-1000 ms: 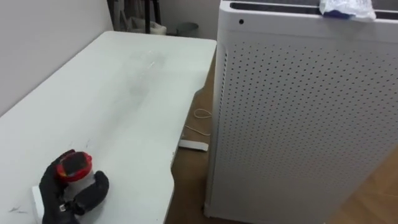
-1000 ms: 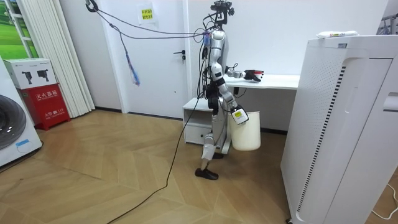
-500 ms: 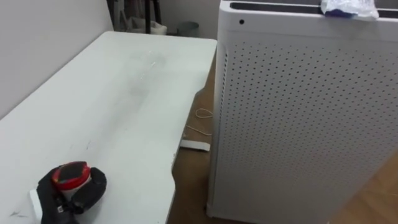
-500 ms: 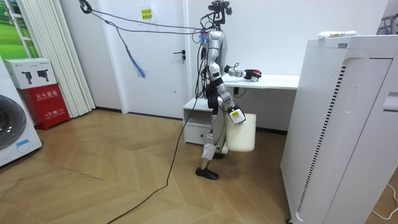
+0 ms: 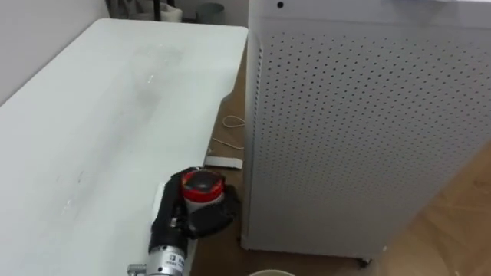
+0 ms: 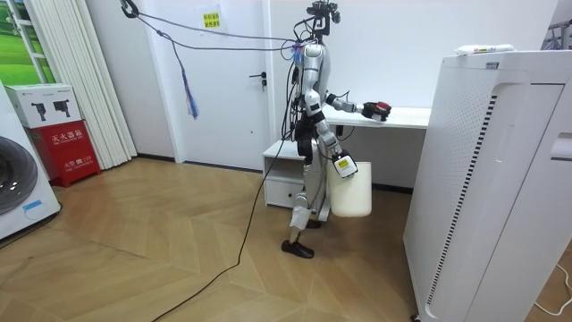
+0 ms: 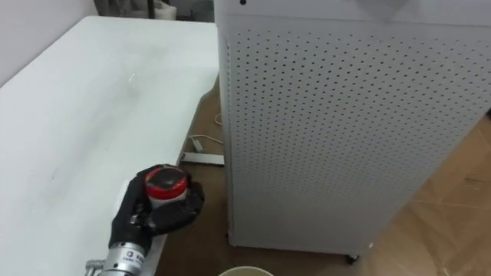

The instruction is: Pick garbage

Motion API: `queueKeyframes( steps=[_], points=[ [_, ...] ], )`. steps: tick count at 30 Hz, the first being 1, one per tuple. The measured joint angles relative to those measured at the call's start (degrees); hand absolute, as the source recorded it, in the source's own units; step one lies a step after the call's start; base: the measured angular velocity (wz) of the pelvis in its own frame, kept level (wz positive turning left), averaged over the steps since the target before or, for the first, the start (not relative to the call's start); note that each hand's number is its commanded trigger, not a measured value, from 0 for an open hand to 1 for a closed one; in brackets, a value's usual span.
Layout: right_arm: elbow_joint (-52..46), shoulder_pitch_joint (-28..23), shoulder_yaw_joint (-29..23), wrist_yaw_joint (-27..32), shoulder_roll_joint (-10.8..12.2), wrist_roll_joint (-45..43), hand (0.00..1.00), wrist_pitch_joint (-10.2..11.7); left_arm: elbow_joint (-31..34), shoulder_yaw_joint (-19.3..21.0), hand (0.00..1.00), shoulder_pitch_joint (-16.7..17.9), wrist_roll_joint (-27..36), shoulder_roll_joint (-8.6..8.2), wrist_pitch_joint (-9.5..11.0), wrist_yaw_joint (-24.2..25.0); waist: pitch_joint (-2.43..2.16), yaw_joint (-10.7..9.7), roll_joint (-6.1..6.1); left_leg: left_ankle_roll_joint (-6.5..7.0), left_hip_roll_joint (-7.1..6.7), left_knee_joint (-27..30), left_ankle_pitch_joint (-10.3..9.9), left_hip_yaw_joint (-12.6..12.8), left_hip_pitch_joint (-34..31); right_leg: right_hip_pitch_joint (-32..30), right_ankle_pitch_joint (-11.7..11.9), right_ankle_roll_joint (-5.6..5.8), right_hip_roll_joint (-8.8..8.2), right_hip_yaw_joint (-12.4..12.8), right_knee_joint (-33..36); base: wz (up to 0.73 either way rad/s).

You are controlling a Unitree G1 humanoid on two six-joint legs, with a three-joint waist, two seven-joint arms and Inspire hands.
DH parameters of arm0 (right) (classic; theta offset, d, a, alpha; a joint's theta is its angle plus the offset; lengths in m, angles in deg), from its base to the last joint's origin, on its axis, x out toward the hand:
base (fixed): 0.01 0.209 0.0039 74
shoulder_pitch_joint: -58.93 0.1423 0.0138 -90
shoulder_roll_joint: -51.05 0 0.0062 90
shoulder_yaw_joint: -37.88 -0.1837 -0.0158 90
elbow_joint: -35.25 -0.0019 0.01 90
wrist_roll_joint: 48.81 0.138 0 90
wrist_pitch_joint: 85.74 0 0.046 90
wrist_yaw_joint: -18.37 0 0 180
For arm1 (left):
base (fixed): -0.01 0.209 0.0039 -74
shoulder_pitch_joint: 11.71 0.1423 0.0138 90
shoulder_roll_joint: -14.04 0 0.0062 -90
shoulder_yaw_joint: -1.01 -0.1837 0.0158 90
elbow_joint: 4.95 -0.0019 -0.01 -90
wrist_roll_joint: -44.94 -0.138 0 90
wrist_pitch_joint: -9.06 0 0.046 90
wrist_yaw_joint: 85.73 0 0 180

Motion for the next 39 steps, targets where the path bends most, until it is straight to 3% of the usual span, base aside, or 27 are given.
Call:
queueKeyframes(
  steps=[4, 12, 13, 15, 16, 24, 39],
  points=[
    [-0.51, 0.57, -0.12, 0.05, 0.11, -0.29, 1.00, 0.09, 0.18, -2.36, 1.00, 0.00, -0.05, -0.34, -0.48, 5.43, 0.13, -0.74, 0.37, -0.01, 0.05, -0.12, -0.01, 0.36, 0.00, -0.45, 0.02, -0.04, 0.13, 0.75, 0.02, -0.13],
    [-0.42, 4.83, -0.14, 0.41, 0.22, -0.07, 1.00, 0.39, 0.18, -8.61, 1.00, 0.01, 0.60, -0.04, -3.92, 15.90, 0.24, -2.51, 1.63, 0.00, 0.28, 0.43, 0.00, 1.03, -1.90, -3.35, 0.06, -0.09, 0.06, 1.26, 1.77, -0.02],
    [-0.38, 4.95, -0.14, 0.37, 0.22, -0.07, 1.00, 0.39, 0.19, -8.87, 0.84, 0.01, 0.60, -0.05, -3.92, 16.53, 0.24, -2.62, 1.65, 0.00, 0.28, 0.43, 0.00, 1.07, -1.87, -3.33, 0.06, -0.09, 0.05, 1.29, 1.77, 0.00],
    [-0.23, 5.02, -0.14, 0.32, 0.24, -0.06, 1.00, 0.56, 0.18, -9.45, 0.13, 0.04, 0.60, -0.03, -3.92, 18.17, 0.24, -3.13, 1.66, 0.00, 0.29, 0.44, 0.00, 1.09, -1.75, -3.23, 0.06, -0.09, 0.05, 1.29, 1.81, 0.00],
    [0.04, 5.02, -0.14, 0.34, 0.25, -0.10, 1.00, 0.62, 0.19, -9.79, 0.00, 0.05, 0.60, 0.13, -3.92, 18.90, 0.24, -3.49, 1.66, 0.00, 0.29, 0.43, 0.00, 1.10, -1.68, -3.21, 0.06, -0.09, 0.05, 1.29, 1.83, 0.00],
    [0.37, 4.79, -0.68, 0.47, -0.36, -0.09, 1.00, 0.77, 0.18, -10.55, 0.00, 0.04, 0.62, 0.94, -3.90, 23.67, 0.26, -5.13, 2.02, 0.01, 0.35, 0.44, -0.01, 1.23, -1.50, -3.24, 0.07, -0.11, 0.06, 1.24, 2.05, -0.01],
    [0.40, 4.14, -0.70, 2.81, -1.97, 0.27, 1.00, 1.06, 1.70, -10.38, 0.00, 0.27, 0.57, 1.57, -3.86, 25.83, 0.32, -5.12, 2.34, -0.02, 0.27, -1.27, -0.02, 1.62, 2.03, -0.68, 0.02, -0.05, 0.12, 1.12, 1.91, -0.02]
  ],
)
